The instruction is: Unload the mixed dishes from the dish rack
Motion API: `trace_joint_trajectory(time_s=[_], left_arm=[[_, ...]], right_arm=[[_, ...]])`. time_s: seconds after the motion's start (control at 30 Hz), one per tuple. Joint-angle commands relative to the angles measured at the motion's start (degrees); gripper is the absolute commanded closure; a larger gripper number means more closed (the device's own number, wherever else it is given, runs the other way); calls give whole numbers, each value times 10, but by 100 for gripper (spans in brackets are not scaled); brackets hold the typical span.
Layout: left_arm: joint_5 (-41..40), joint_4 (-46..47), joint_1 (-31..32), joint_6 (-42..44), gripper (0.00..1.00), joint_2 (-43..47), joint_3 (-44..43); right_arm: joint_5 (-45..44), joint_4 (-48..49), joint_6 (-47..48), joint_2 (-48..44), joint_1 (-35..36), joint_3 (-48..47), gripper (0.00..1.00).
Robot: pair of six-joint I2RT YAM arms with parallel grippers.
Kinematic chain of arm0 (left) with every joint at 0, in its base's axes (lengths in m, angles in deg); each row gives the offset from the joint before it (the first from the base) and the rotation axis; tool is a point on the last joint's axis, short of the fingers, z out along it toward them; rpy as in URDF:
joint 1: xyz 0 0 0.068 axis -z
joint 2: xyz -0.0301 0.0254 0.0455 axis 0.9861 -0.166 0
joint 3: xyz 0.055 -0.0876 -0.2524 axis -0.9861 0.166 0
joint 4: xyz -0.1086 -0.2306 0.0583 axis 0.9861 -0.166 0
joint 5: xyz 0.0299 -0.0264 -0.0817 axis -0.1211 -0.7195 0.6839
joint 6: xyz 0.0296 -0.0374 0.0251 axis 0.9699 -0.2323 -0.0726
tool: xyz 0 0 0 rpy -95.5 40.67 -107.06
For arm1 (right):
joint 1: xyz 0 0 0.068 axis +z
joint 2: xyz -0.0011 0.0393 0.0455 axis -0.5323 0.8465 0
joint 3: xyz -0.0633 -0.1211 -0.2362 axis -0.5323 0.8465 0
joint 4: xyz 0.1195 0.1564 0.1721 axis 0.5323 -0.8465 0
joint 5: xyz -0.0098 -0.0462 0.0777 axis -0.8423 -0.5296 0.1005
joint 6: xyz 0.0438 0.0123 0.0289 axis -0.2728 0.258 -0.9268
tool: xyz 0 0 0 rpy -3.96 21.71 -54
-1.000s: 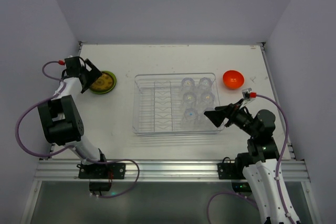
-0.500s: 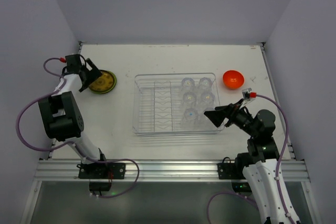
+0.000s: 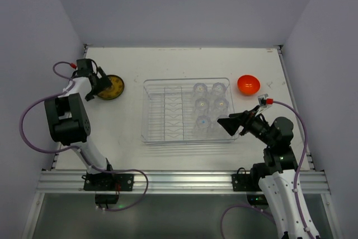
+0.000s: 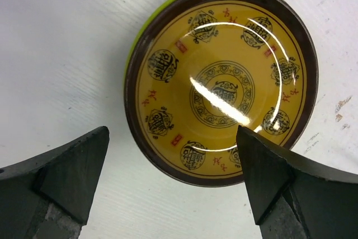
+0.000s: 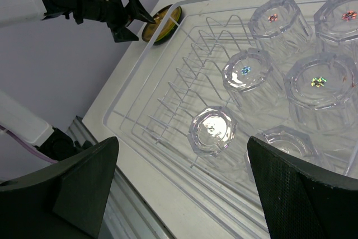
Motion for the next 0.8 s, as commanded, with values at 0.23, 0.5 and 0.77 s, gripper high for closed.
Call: trace_joint_trajectory(time_s=[0.23, 0.5, 0.77], left_arm=[[-67, -7, 25, 35, 0, 137, -42], [3, -26, 118, 49, 0, 398, 47], [68, -66, 126, 52, 0, 671, 234]], right_arm=[[-2, 18, 4, 1, 3, 0, 1], [-59, 0, 12, 4, 3, -9, 1], [-152, -115, 19, 47, 16, -94, 1]])
